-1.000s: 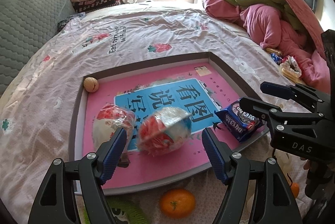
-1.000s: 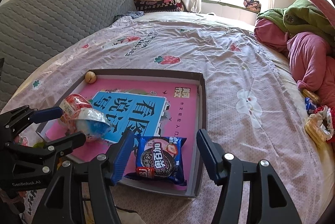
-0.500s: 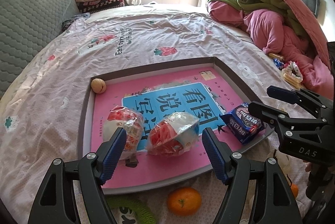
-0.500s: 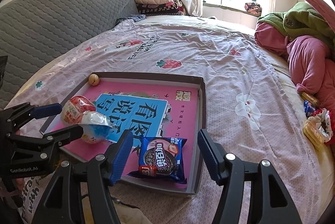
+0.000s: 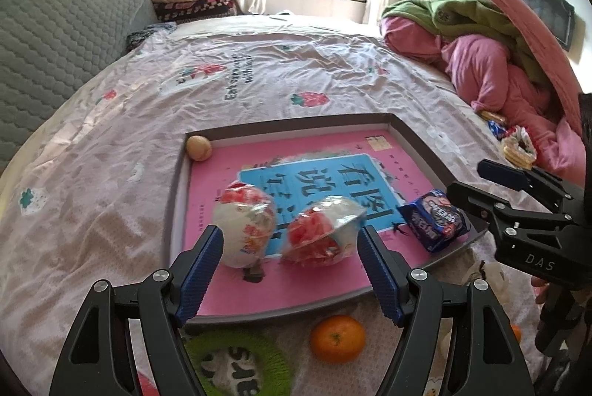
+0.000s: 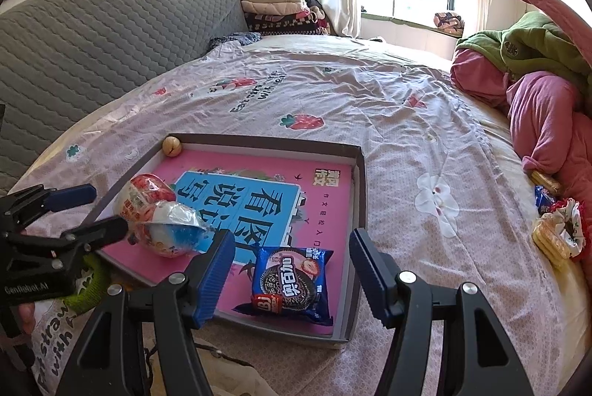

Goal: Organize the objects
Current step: 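Withdraw both open grippers up and back from the tray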

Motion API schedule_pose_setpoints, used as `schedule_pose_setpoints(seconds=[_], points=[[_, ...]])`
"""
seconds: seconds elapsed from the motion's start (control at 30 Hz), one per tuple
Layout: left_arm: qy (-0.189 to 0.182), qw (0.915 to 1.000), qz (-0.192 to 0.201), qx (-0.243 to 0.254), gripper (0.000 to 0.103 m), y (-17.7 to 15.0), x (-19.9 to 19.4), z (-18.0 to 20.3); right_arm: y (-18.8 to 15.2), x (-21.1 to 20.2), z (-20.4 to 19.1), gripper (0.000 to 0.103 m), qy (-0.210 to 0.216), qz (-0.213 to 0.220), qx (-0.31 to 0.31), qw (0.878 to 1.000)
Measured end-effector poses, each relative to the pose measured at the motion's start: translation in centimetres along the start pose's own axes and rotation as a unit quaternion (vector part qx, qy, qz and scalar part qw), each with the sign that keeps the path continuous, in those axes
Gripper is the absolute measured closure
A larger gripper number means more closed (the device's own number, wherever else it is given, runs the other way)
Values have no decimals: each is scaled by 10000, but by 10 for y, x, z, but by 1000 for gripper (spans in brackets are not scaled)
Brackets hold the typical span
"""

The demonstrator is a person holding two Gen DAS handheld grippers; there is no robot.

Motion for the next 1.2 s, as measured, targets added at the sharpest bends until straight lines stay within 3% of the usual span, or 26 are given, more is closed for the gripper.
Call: schedule_pose_setpoints(seconds=[0.33, 0.57, 1.2], points=[[98, 9996, 30, -256, 27, -3, -9, -28, 0, -7, -3, 39, 40, 58, -45, 10000], [66, 9997, -97, -193, 27, -15, -7, -23, 1, -12, -5, 39, 42, 90, -81, 9999], [-57, 9998, 56, -190, 26, -16, -33, -11, 8, -33, -15, 39, 64, 185, -205, 9996]])
Point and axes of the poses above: each gripper's, at about its wrist camera, not at the fingertips, and x roughly the way its jaws point, z to its right, y to its top, the point moved 10 cm from there along x, roughly the way its jaws point, and after that the axes turned 2 degrees about -y, right-handed, at the moved point
